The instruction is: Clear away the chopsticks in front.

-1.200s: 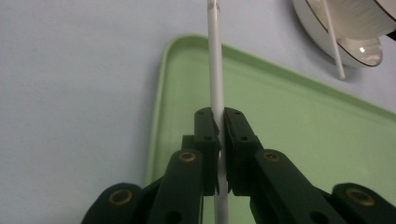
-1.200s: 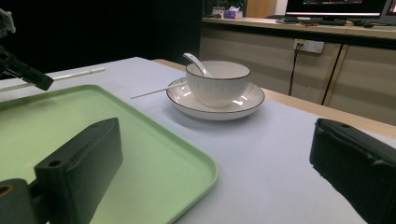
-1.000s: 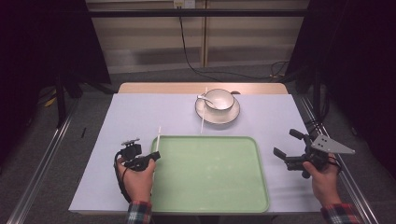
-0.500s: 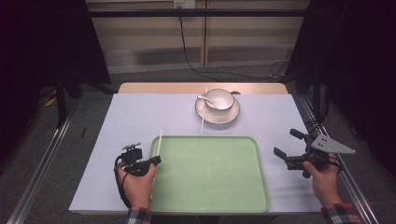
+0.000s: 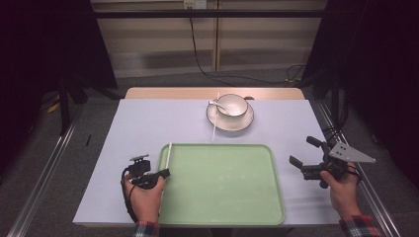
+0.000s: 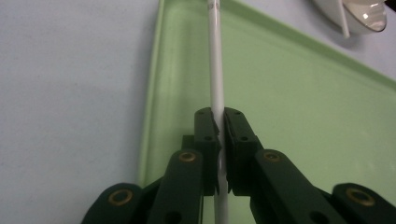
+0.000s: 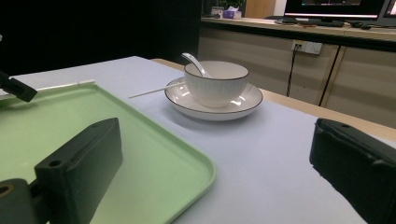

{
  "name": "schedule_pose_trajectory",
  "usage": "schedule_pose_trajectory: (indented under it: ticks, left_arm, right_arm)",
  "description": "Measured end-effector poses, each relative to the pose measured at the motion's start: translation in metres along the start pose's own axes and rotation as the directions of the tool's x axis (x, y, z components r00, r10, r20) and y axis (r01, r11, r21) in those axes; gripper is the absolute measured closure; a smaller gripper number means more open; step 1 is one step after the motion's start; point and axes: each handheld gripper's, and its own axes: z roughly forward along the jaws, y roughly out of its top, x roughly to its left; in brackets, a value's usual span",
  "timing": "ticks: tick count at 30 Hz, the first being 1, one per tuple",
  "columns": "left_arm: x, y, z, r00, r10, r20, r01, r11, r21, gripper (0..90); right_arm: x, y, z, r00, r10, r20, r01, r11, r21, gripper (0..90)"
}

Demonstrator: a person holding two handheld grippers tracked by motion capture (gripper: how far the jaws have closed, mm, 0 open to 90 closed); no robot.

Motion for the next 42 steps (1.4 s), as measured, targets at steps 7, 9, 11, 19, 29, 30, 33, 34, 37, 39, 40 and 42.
schedule_pose_trajectory:
  ticks: [7, 9, 11, 19, 29, 30, 33, 34, 37, 39, 40, 42]
  left_arm:
    - [0.0035, -0.0027, 0.0023, 0.9996, -0.016, -0.022, 0.016, 0.9998, 0.012, 85.2]
    - [0.0048, -0.0028, 0.0019, 0.9996, -0.012, -0.024, 0.012, 0.9998, 0.015, 85.2]
    - [0.0054, -0.0022, 0.0015, 0.9996, -0.009, -0.027, 0.009, 0.9998, 0.015, 85.1]
    - [0.0055, -0.0013, 0.0025, 0.9993, -0.006, -0.038, 0.006, 1.0, 0.007, 84.7]
    - [0.0055, -0.0011, 0.0033, 0.9985, -0.004, -0.055, 0.004, 0.9999, -0.012, 84.1]
    - [0.0053, -0.0011, 0.0034, 0.9984, -0.002, -0.057, 0.002, 0.9999, -0.011, 84.2]
    - [0.0056, -0.0009, 0.0037, 0.9984, -0.007, -0.056, 0.007, 0.9999, -0.015, 84.3]
    - [0.0054, -0.0011, 0.0037, 0.9983, -0.009, -0.058, 0.009, 0.9999, -0.015, 84.3]
    - [0.0062, -0.0009, 0.0032, 0.9985, -0.007, -0.054, 0.006, 0.9999, -0.011, 84.4]
    - [0.0061, -0.0008, 0.0034, 0.9983, -0.013, -0.057, 0.012, 0.9998, -0.016, 84.4]
    - [0.0056, -0.0007, 0.0037, 0.998, -0.018, -0.06, 0.017, 0.9997, -0.02, 84.4]
    - [0.0057, -0.0007, 0.0037, 0.998, -0.019, -0.06, 0.018, 0.9996, -0.021, 84.4]
  right_arm:
    - [-0.0003, 0.0003, -0.0008, 1.0, 0.001, 0.003, -0.001, 1.0, -0.003, 1.8]
    - [-0.0001, 0.0003, -0.0007, 1.0, 0.003, 0.004, -0.003, 1.0, -0.002, 1.8]
    - [-0.0001, 0.0003, -0.0011, 1.0, 0.0, 0.0, 0.0, 1.0, 0.003, 1.8]
    - [-0.0001, 0.0003, -0.0008, 1.0, 0.004, 0.002, -0.004, 1.0, 0.002, 1.8]
    - [-0.0003, 0.0003, -0.0007, 1.0, 0.001, 0.004, -0.001, 1.0, 0.0, 1.8]
    - [-0.0001, 0.0002, -0.0008, 1.0, 0.0, 0.001, 0.0, 1.0, 0.003, 1.8]
    - [-0.0001, 0.0002, -0.0008, 1.0, 0.0, 0.001, 0.0, 1.0, 0.002, 1.8]
    - [-0.0004, 0.0004, -0.0012, 1.0, -0.001, 0.002, 0.001, 1.0, 0.001, 1.7]
    - [-0.0004, 0.0004, -0.0013, 1.0, 0.0, 0.007, 0.0, 1.0, 0.001, 1.8]
    - [-0.0003, 0.0005, -0.0015, 1.0, 0.002, 0.005, -0.002, 1.0, 0.001, 1.8]
    - [-0.0004, 0.0004, -0.0013, 1.0, -0.001, 0.006, 0.001, 1.0, 0.001, 1.8]
    - [-0.0004, 0.0004, -0.0011, 1.0, -0.001, 0.004, 0.001, 1.0, -0.001, 1.8]
